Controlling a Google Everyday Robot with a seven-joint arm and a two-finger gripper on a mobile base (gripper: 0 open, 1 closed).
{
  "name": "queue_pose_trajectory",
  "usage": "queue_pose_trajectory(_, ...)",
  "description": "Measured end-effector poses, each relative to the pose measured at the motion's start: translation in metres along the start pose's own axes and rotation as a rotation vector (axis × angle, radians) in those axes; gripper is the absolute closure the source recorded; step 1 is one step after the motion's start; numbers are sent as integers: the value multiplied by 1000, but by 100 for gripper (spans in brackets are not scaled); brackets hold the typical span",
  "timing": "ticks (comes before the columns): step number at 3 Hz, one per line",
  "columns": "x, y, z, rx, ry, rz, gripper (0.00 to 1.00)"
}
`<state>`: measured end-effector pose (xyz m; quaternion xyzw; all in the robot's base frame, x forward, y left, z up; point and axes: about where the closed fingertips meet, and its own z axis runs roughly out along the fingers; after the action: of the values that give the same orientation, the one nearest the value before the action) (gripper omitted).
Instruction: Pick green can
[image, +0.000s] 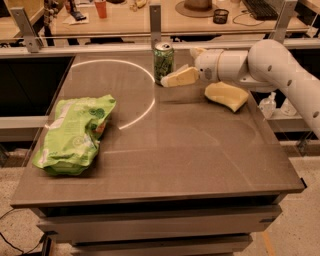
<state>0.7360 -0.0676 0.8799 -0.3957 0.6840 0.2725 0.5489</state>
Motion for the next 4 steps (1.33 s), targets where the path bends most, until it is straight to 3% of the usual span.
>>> queue_pose_trajectory(1,-2,1,21,-21,-17,-5,0)
queue_pose_trajectory(2,-7,1,37,-42,-34,-14,18)
queue_pose_trajectory(4,-12,4,49,-68,-47,-40,66)
